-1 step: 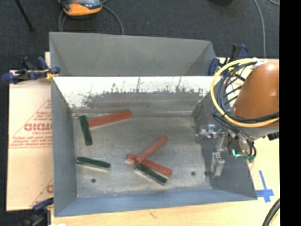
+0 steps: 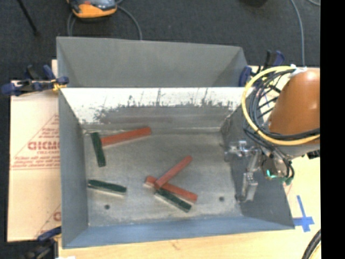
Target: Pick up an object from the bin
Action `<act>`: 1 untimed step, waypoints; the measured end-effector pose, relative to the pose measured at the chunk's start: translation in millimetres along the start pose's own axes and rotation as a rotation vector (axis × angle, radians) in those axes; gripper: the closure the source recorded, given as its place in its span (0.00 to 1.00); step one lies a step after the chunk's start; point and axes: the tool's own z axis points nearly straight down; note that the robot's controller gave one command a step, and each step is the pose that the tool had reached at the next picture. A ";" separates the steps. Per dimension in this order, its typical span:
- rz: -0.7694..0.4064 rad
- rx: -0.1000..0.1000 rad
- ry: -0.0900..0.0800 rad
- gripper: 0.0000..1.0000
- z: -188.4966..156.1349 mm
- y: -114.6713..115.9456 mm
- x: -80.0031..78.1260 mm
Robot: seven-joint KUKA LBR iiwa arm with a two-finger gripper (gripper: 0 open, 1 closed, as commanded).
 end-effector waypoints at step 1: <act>-0.018 0.001 -0.008 0.00 50.0 31.0 -15.1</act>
Offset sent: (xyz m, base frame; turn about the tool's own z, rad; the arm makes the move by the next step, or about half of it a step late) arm 0.0638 0.0321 -0.0855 -0.1912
